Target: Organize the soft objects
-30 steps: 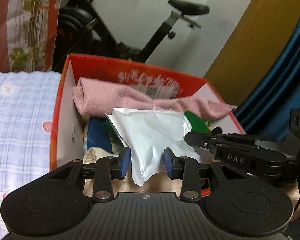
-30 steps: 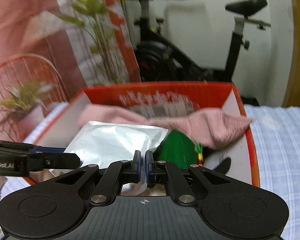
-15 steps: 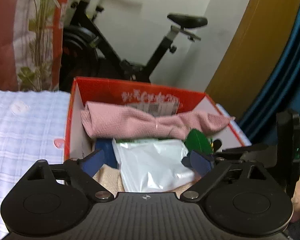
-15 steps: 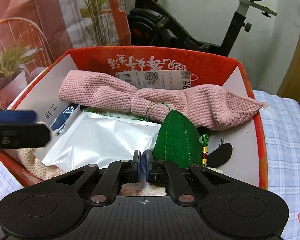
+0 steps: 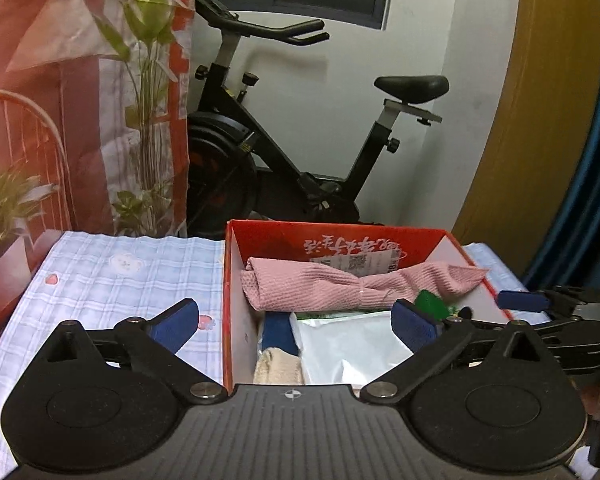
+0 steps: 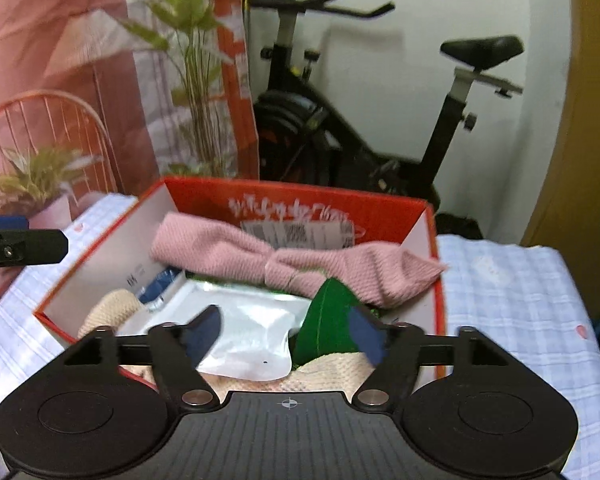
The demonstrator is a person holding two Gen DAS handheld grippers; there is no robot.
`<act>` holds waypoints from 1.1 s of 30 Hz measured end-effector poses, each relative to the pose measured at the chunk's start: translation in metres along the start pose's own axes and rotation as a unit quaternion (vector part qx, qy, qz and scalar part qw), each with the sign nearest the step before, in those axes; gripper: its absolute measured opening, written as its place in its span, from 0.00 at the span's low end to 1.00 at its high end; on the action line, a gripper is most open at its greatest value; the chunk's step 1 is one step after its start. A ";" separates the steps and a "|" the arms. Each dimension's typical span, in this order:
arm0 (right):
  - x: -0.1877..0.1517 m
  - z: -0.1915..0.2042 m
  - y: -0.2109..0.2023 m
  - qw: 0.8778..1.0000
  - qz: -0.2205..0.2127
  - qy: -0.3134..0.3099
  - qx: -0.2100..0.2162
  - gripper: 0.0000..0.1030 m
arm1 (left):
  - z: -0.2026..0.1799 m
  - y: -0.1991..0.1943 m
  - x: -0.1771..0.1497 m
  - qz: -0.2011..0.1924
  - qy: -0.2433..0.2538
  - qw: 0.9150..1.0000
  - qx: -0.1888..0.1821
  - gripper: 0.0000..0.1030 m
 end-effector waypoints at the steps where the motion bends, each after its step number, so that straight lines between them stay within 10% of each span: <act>1: 0.000 -0.001 -0.008 1.000 -0.010 0.004 0.001 0.93 | 0.000 -0.005 0.000 -0.001 -0.004 1.000 -0.002 1.00; 33: 0.002 0.053 -0.237 0.987 -0.147 -0.002 -0.066 1.00 | -0.041 -0.217 -0.018 -0.146 0.023 0.988 0.037 1.00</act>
Point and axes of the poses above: each gripper's, at about its wrist camera, not at the fingertips, and y roughly the way its jaws point, z to its left, x to its top, the point moved 2 cm from there along y, roughly the way its jaws point, and after that the axes turned 14 degrees about -y, right-handed, at the moved point
